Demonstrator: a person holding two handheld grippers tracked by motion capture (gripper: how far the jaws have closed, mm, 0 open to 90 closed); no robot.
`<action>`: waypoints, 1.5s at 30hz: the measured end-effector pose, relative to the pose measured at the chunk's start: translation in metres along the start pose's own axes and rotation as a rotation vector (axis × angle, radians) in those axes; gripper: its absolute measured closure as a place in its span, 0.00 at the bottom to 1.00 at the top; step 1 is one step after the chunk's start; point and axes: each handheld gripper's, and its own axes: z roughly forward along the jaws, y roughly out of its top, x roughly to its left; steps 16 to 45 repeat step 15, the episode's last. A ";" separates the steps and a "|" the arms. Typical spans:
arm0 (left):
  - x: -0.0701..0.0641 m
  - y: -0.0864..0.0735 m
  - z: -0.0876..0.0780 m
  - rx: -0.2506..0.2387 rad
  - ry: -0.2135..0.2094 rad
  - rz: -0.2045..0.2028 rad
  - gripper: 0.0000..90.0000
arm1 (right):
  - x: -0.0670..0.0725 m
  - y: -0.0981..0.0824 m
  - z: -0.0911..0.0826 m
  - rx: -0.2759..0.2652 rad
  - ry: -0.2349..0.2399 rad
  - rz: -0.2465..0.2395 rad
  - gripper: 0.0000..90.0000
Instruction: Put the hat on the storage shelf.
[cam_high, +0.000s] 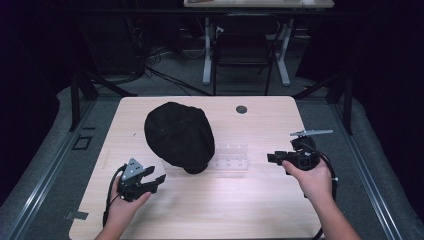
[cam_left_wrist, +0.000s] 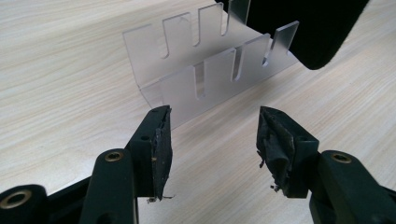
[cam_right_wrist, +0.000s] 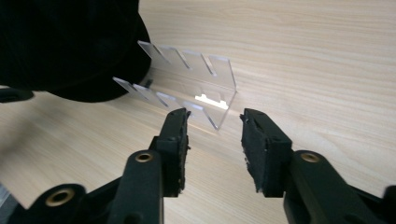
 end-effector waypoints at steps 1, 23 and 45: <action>0.000 0.000 0.000 0.000 0.000 0.000 0.51 | 0.000 -0.004 0.002 -0.006 -0.009 -0.012 0.66; -0.011 0.009 0.002 -0.019 -0.031 0.014 0.51 | -0.018 -0.062 0.018 -0.129 -0.119 -0.018 0.64; -0.011 0.009 0.002 -0.019 -0.031 0.014 0.51 | -0.018 -0.062 0.018 -0.129 -0.119 -0.018 0.64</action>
